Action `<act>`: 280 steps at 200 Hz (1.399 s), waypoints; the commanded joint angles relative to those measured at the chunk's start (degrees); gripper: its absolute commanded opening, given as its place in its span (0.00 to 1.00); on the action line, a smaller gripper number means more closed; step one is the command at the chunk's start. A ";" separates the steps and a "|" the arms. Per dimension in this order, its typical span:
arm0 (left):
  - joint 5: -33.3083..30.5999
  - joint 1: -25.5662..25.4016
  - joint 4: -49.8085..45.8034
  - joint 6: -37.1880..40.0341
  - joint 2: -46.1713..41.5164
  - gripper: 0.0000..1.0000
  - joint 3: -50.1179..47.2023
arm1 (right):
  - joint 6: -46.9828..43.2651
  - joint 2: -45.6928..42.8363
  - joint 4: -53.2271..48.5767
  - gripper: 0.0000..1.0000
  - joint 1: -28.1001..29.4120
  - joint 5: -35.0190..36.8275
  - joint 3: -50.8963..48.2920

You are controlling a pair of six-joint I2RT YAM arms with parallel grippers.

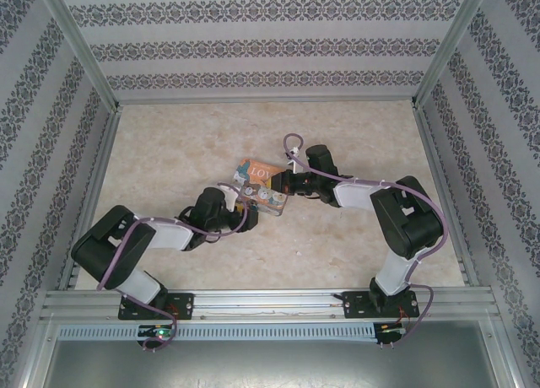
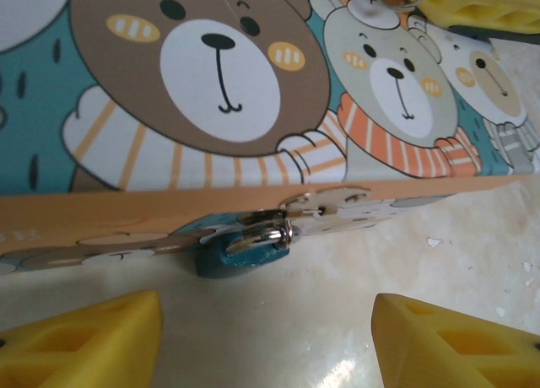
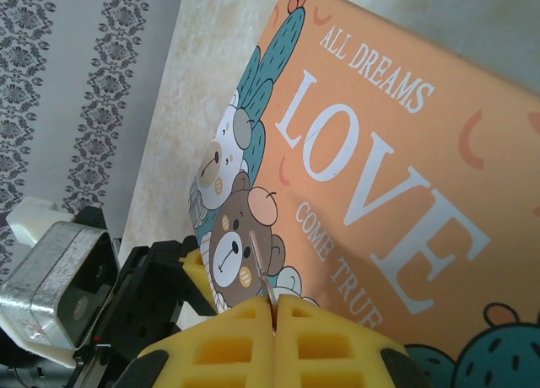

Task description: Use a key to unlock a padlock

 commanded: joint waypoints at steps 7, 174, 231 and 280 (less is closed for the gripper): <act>0.43 0.55 2.52 -0.92 1.82 0.65 2.50 | -2.15 2.19 -5.88 0.00 -0.75 1.78 0.07; 3.71 -0.23 -0.47 -2.61 8.11 0.51 7.94 | -2.43 2.19 -6.65 0.00 -0.93 1.87 0.25; 2.09 -0.64 1.12 -4.20 10.30 0.46 8.58 | -2.16 2.11 -6.42 0.00 -0.51 2.39 0.16; 0.31 -1.21 2.22 -4.91 11.73 0.42 9.10 | -2.07 2.28 -6.43 0.00 -0.35 2.48 0.25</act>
